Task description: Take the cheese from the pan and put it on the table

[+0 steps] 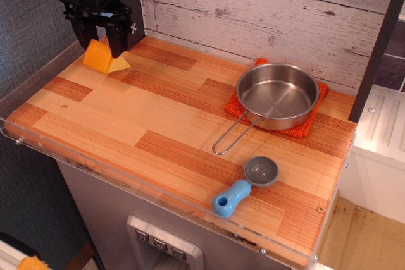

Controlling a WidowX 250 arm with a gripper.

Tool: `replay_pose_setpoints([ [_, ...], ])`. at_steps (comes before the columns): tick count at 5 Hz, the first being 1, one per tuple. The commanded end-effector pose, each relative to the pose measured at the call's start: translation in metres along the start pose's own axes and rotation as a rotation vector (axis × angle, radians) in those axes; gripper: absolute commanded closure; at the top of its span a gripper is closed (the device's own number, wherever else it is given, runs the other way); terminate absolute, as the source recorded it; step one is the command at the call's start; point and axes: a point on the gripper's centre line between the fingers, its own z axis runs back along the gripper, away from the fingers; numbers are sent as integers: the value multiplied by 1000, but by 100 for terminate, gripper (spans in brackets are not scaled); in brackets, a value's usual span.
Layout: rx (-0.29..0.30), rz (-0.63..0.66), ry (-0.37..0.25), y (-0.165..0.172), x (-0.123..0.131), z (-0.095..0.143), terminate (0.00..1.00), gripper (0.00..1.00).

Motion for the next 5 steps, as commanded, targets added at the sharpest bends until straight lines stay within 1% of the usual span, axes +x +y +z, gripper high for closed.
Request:
replay_pose_setpoints([
  [1,-17,-77,-42,2,2,26,0,0],
  [2,-11,-115,-56,-13,-5,47,0,0],
  [3,2,-152,-85,-36,-17,65,0,0],
  [4,6,-126,-80,-50,-27,71,0,0],
  [5,-20,-98,-65,-56,-33,69,0,0],
])
